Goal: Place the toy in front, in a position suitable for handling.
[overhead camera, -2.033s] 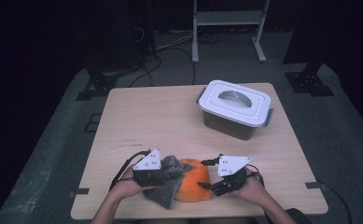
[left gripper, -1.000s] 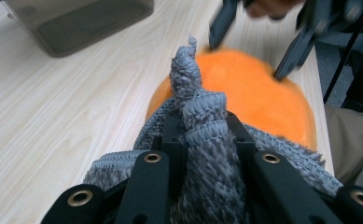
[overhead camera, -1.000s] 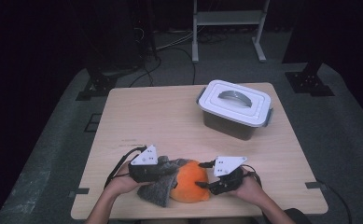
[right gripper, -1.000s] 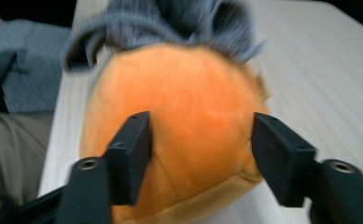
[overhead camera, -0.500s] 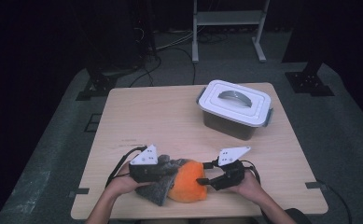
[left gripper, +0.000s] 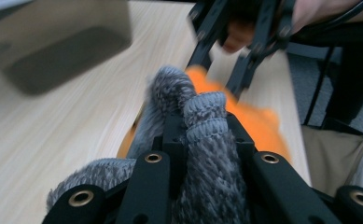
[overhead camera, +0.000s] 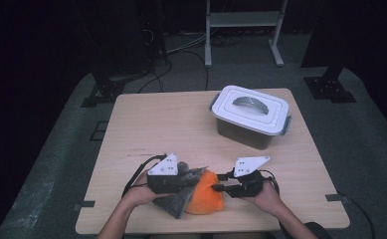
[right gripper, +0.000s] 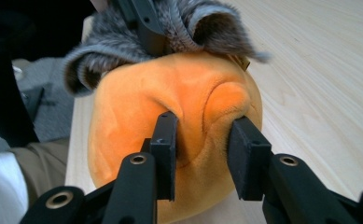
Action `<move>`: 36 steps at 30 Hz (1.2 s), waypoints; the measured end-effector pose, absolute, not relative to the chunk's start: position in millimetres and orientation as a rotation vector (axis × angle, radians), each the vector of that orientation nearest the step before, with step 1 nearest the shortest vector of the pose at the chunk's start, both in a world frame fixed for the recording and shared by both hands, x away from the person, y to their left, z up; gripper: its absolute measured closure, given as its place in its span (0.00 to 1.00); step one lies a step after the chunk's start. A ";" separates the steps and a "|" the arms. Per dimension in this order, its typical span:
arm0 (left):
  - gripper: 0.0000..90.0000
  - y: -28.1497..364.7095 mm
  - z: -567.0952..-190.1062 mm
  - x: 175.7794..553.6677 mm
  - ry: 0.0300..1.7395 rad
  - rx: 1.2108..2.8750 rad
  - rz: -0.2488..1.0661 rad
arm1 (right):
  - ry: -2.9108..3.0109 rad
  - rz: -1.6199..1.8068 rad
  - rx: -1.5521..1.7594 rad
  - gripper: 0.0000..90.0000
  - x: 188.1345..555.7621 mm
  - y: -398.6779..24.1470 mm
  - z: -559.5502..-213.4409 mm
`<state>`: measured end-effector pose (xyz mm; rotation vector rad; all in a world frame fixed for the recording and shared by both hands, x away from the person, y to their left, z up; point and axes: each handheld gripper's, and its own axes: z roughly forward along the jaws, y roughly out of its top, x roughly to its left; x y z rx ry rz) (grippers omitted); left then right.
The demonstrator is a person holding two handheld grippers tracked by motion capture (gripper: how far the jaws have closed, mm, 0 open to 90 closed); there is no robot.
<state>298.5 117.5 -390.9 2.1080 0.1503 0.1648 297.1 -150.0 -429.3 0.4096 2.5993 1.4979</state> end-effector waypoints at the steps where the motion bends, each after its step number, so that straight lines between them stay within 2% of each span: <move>1: 0.84 110.9 -387.5 298.0 0.127 2.108 0.154 | 2.597 1.492 0.394 0.73 296.5 -149.1 -428.7; 6: 0.84 81.8 -385.6 300.2 0.039 2.190 0.165 | 2.599 1.479 0.373 0.75 294.0 -147.6 -427.8; 19: 0.84 106.5 -392.8 302.4 0.115 2.192 0.163 | 2.615 1.504 0.399 0.77 298.1 -148.0 -432.6; 20: 0.84 106.8 -393.0 302.2 0.117 2.191 0.166 | 2.611 1.509 0.396 0.75 298.2 -148.2 -432.6; 23: 0.84 105.9 -393.0 301.9 0.105 2.192 0.169 | 2.619 1.566 0.452 0.58 302.4 -149.7 -435.3; 25: 0.84 104.5 -393.8 302.6 0.107 2.189 0.168 | 2.627 1.598 0.464 0.55 305.5 -150.8 -437.6; 26: 0.84 103.7 -394.0 303.4 0.107 2.188 0.167 | 2.627 1.598 0.469 0.56 306.2 -150.3 -438.2; 28: 0.84 102.5 -393.3 303.7 0.112 2.174 0.155 | 2.625 1.566 0.472 0.66 307.1 -148.8 -438.6; 30: 0.84 103.9 -388.4 302.2 0.099 2.132 0.134 | 2.623 1.538 0.476 0.73 307.0 -147.6 -438.7; 32: 0.84 108.2 -381.5 298.7 0.093 2.081 0.126 | 2.622 1.513 0.512 0.75 308.4 -148.1 -439.1; 36: 0.84 110.7 -384.4 292.6 0.072 2.139 0.143 | 2.623 1.521 0.601 0.76 313.6 -152.8 -442.4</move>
